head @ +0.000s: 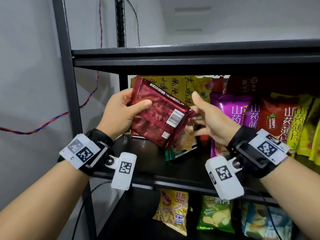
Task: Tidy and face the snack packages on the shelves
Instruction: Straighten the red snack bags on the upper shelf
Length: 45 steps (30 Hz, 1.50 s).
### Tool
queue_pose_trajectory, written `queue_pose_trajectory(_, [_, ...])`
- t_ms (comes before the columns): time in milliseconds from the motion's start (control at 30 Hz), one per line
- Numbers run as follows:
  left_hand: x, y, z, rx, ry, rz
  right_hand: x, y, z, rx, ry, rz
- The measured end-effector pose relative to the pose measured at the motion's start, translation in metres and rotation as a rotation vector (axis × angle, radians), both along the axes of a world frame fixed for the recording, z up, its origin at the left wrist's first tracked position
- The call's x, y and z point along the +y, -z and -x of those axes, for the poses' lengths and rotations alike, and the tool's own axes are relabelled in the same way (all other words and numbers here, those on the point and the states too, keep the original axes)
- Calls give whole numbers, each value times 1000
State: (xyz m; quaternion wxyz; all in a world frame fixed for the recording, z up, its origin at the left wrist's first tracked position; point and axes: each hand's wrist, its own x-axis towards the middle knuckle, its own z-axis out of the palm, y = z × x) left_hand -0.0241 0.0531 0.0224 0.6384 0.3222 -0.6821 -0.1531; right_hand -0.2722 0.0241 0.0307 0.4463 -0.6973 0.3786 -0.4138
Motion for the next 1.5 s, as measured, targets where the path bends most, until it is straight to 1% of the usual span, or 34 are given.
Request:
queue_pose_trajectory(67, [-1, -3, 2, 14, 22, -28, 1, 0, -1, -12, -107, 179])
queue_pose_trajectory(133, [0, -5, 7, 6, 45, -50, 1, 1, -4, 5, -215, 210])
queue_pose_trajectory(200, [2, -8, 14, 3, 15, -44, -3, 4, -7, -1, -239, 186])
queue_pose_trajectory(233, [3, -10, 15, 14, -12, -31, -5, 6, -9, -45, -237, 173])
queue_pose_trajectory(367, [3, -7, 10, 109, -124, -5, -13, 16, -13, -351, -207, 69])
queue_pose_trajectory(433, [3, 3, 12, 134, -142, -76, -17, 19, -14, -491, -227, -3])
queue_pose_trajectory(467, [3, 7, 15, 155, -105, -124, -18, 20, -15, -530, -248, -44])
queue_pose_trajectory(500, [2, 11, 17, 170, -49, -154, -18, 21, -16, -529, -268, -72])
queue_pose_trajectory(533, [2, 13, 19, 171, -4, -148, -19, 23, -17, -488, -277, -82])
queue_pose_trajectory(567, [3, 13, 19, 155, 4, -110, -19, 25, -19, -412, -272, -71])
queue_pose_trajectory(633, [7, 8, 17, 79, -16, -11, -19, 30, -22, -241, -212, 0])
queue_pose_trajectory(667, [9, 5, 16, 30, -13, 28, -19, 32, -22, -200, -182, 22])
queue_pose_trajectory(700, [12, 2, 16, -19, -8, 56, -19, 34, -22, -201, -168, 5])
queue_pose_trajectory(767, [18, -3, 17, -112, -6, 99, -18, 33, -22, -307, -205, -116])
queue_pose_trajectory(867, [26, -12, 14, -235, -7, 172, -17, 28, -19, -530, -317, -301])
queue_pose_trajectory(900, [27, -15, 14, -292, -35, 212, -19, 25, -18, -555, -323, -337])
queue_pose_trajectory(967, [29, -16, 12, -415, -128, 283, -21, 20, -15, -518, -312, -404])
queue_pose_trajectory(1033, [27, -13, 12, -510, -202, 325, -20, 18, -14, -432, -357, -417])
queue_pose_trajectory(1067, [26, -10, 12, -530, -227, 328, -18, 16, -15, -431, -376, -404])
queue_pose_trajectory(1133, [23, -5, 9, -542, -260, 299, -19, 17, -16, -494, -377, -392])
queue_pose_trajectory(1200, [20, 0, 4, -562, -302, 263, -20, 19, -16, -524, -337, -351])
queue_pose_trajectory(1267, [18, 4, -1, -628, -342, 213, -21, 21, -18, -566, -255, -284])
queue_pose_trajectory(1367, [15, 8, -2, -650, -385, 90, -15, 27, -24, -619, -86, -65])
queue_pose_trajectory(1433, [16, 8, 4, -619, -409, 16, -9, 29, -27, -604, 14, 110])
queue_pose_trajectory(1467, [18, 8, 9, -578, -400, -29, -6, 29, -28, -558, 69, 219])
queue_pose_trajectory(1500, [20, 8, 15, -487, -354, -86, -4, 29, -29, -472, 126, 365])
